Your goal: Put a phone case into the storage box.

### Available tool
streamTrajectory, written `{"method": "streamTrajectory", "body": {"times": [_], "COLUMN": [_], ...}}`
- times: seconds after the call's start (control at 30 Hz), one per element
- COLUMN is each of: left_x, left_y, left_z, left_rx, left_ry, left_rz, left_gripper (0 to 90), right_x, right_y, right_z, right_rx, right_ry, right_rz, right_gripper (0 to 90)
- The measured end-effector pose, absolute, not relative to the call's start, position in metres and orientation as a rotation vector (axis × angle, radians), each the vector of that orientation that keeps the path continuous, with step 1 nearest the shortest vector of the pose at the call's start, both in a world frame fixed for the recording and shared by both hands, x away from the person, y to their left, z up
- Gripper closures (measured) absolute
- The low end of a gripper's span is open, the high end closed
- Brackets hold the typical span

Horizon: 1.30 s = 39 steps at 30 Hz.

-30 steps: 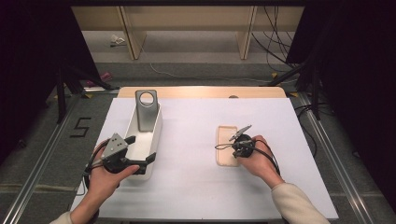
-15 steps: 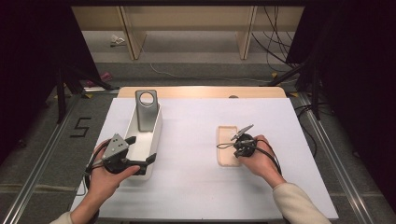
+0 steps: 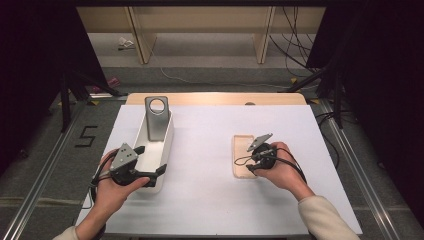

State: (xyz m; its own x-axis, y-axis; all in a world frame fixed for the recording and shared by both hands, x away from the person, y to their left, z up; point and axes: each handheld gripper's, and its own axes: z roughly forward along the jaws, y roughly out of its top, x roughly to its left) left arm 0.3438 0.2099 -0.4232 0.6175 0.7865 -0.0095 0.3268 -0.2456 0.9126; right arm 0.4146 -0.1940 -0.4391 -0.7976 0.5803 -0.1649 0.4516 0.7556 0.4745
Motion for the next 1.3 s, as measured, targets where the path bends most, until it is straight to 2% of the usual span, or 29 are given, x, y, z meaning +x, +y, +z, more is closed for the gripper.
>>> {"method": "streamTrajectory", "body": {"times": [0.17, 0.33, 0.7, 1.3], "left_x": [0.344, 0.344, 0.345, 0.345], "left_y": [0.209, 0.209, 0.208, 0.208], "left_z": [-0.423, -0.423, -0.424, -0.424], "left_rx": [1.832, 1.831, 1.830, 1.828], "left_ry": [0.895, 0.896, 0.897, 0.896], "left_rz": [0.569, 0.567, 0.566, 0.562], "left_gripper": [3.4, 3.4, 3.6, 3.6], "right_x": [0.412, 0.410, 0.410, 0.413], "right_y": [-0.198, -0.200, -0.195, -0.161], "right_z": [-0.436, -0.440, -0.442, -0.450], "right_rx": [0.627, 0.499, 0.358, 0.170], "right_ry": [2.679, 2.739, 2.755, 2.763], "right_rz": [0.548, 0.449, 0.360, 0.181], "right_gripper": [33.1, 27.1, 25.9, 28.2]}}
